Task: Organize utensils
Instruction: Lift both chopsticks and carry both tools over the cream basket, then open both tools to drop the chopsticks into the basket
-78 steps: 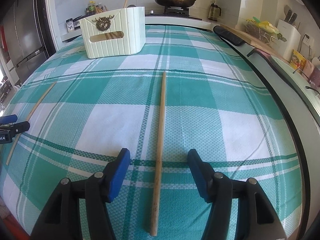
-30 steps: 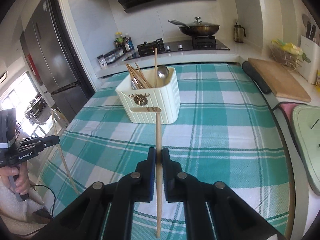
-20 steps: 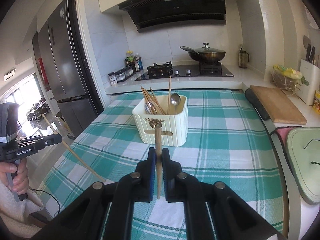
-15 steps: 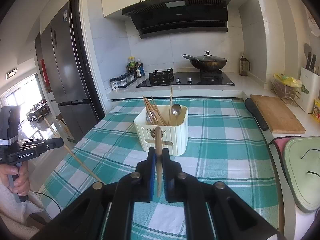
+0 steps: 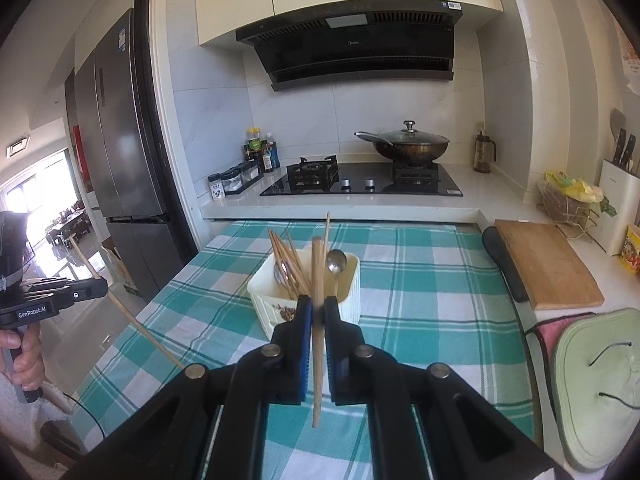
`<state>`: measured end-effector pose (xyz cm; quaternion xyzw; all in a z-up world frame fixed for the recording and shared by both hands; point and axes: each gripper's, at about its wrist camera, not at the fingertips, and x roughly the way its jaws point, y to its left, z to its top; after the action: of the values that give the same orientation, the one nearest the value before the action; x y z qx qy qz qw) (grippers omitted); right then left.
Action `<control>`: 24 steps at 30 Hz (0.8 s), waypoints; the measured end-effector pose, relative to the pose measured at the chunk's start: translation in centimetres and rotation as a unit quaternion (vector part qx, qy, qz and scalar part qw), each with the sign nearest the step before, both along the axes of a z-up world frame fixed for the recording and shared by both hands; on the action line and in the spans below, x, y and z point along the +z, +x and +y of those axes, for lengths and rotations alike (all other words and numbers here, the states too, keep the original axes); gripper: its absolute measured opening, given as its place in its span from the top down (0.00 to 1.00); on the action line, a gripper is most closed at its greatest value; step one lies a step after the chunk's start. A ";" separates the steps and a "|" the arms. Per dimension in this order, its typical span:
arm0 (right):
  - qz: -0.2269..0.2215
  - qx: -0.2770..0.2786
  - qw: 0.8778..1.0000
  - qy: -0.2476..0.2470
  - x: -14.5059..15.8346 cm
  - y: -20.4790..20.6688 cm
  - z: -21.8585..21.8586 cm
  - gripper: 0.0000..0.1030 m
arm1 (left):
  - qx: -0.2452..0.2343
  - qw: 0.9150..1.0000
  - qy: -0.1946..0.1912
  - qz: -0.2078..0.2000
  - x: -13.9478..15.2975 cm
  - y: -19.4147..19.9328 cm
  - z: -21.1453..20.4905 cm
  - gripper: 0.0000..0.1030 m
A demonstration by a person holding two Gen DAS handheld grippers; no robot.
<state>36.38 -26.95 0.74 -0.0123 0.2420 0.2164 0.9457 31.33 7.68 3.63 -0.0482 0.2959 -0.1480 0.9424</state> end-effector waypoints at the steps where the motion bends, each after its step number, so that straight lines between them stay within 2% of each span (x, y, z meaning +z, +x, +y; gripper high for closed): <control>1: -0.011 -0.001 1.000 0.000 0.7 0.5 0.1 0.94 | 0.002 1.000 0.000 -0.011 0.9 0.6 -0.1 0.96; 7: -0.064 -0.001 0.997 0.038 4.7 4.0 1.4 0.94 | 0.027 0.997 -0.008 -0.071 5.0 6.0 -1.0 0.96; 10: -0.097 -0.006 0.994 0.043 5.5 6.4 2.7 0.94 | 0.045 0.995 0.006 -0.088 5.1 9.5 -2.1 0.96; 13: -0.115 -0.013 0.993 0.029 4.8 9.3 4.2 0.94 | 0.054 0.996 0.015 -0.063 3.3 13.2 -3.2 0.96; 15: -0.093 -0.009 0.995 0.018 3.4 11.7 5.0 0.94 | 0.053 0.998 0.018 -0.031 1.4 15.3 -3.6 0.96; 20: 0.017 -0.014 1.000 -0.022 -1.9 17.2 6.3 0.94 | 0.049 0.996 0.031 0.063 -3.8 19.1 -4.0 0.96; 24: 0.081 -0.010 0.996 -0.035 -5.0 19.6 7.0 0.94 | 0.043 0.993 0.037 0.102 -6.6 20.2 -4.4 0.96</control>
<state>56.00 -20.00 -4.31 -0.0255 0.3257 0.1985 0.9240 51.55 3.25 -3.02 -0.0412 0.3934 -0.0903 0.9140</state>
